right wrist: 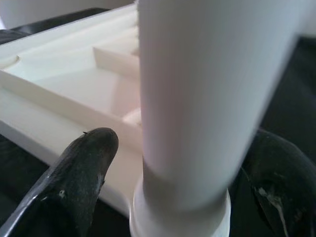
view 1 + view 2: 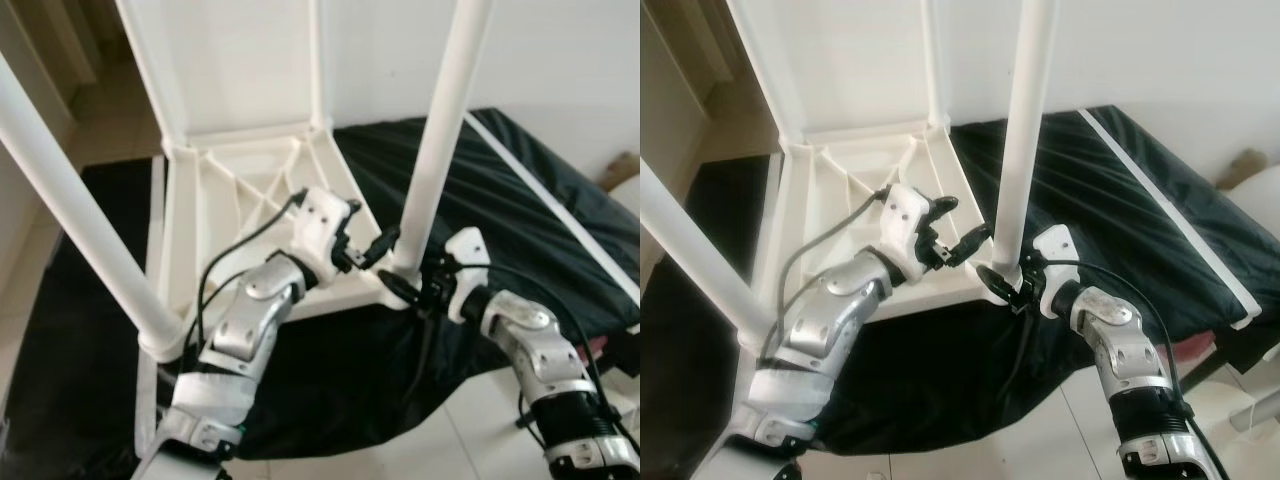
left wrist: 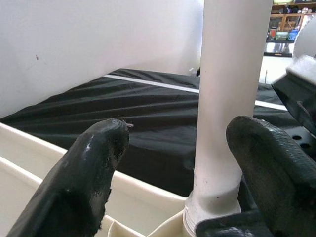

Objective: Building children table

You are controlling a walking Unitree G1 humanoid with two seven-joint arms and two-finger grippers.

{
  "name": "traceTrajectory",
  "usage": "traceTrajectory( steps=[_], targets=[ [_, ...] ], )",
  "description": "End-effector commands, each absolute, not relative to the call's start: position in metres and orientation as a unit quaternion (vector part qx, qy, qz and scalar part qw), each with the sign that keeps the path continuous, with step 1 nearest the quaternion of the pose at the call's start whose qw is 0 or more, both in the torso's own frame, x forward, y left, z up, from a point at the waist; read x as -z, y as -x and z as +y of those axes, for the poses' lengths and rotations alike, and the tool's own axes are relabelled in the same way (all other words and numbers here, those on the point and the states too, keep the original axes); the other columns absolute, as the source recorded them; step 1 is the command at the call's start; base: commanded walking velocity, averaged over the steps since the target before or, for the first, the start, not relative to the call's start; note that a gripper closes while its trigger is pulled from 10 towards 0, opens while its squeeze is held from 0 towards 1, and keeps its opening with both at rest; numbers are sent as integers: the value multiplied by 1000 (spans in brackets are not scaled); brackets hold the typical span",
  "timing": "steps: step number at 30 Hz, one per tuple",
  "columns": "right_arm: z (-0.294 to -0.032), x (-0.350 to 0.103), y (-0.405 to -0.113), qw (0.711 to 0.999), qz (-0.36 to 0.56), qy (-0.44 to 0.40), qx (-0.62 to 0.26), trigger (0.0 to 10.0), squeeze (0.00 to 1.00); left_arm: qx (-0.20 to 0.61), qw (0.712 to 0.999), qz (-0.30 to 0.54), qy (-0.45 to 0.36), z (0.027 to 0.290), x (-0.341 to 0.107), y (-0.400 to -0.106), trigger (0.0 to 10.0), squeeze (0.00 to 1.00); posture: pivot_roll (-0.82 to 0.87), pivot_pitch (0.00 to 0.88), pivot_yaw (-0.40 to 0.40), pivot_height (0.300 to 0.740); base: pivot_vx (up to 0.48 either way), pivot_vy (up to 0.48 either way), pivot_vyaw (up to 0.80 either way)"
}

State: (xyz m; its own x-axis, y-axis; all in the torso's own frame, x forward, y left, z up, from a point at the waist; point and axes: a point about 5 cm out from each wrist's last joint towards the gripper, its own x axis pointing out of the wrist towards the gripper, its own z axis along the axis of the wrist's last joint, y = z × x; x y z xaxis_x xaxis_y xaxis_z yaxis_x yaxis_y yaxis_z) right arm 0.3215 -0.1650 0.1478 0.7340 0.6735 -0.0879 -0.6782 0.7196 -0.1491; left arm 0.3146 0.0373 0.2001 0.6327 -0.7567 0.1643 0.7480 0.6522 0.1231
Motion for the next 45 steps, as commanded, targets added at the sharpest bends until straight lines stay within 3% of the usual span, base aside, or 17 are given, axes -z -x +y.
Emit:
traceTrajectory(
  steps=[1, 4, 5, 6, 8, 9, 22, 23, 24, 36, 45],
  targets=[
    [-162, -143, -323, 918, 25, 99, -382, 10000, 0, 414, 904, -103, -29, 40, -202, -317, 10000, 0, 13, 0, 31, 740, 0, 0, 0],
    [-157, -141, -331, 908, 33, 120, -399, 10000, 0, 412, 905, -104, -30, 40, -203, -318, 10000, 0, 22, 0, 32, 740, 0, 0, 0],
    [-156, -141, -334, 905, 34, 127, -404, 9059, 0, 411, 905, -105, -30, 41, -203, -318, 10000, 0, 22, 0, 32, 740, 0, 0, 0],
    [-154, -141, -336, 901, 37, 135, -409, 2588, 0, 410, 905, -105, -30, 41, -203, -318, 10000, 0, 28, 0, 31, 740, 0, 0, 0],
    [-154, -141, -337, 899, 39, 139, -413, 2588, 0, 409, 906, -105, -31, 41, -203, -318, 10000, 0, 28, 0, 31, 740, 0, 0, 0],
    [-154, -140, -338, 897, 40, 144, -416, 0, 0, 409, 906, -105, -31, 42, -203, -318, 10000, 0, 31, 0, 28, 740, 0, 0, 0],
    [-167, -125, -335, 900, 68, 146, -406, 0, 0, 404, 909, -102, -31, 45, -201, -318, 10000, 0, 38, 0, 27, 740, 0, 0, 0],
    [-168, -123, -335, 903, 68, 138, -401, 9294, 0, 405, 908, -102, -31, 45, -200, -317, 10000, 0, 38, 0, 27, 740, 0, 0, 0],
    [-170, -121, -333, 908, 64, 128, -394, 10000, 0, 406, 908, -101, -31, 45, -200, -317, 10000, 0, 34, 0, 30, 740, 0, 0, 0],
    [-171, -113, -332, 946, 63, 129, -291, 10000, 0, 471, 877, -90, -25, 34, -194, -302, 10000, 0, 20, 0, 33, 740, 0, 0, 0],
    [-151, -108, -321, 971, 62, 80, -217, 10000, 0, 536, 840, -76, -32, 25, -187, -285, 10000, 0, 13, 0, 29, 740, 0, 0, 0]
  ],
)
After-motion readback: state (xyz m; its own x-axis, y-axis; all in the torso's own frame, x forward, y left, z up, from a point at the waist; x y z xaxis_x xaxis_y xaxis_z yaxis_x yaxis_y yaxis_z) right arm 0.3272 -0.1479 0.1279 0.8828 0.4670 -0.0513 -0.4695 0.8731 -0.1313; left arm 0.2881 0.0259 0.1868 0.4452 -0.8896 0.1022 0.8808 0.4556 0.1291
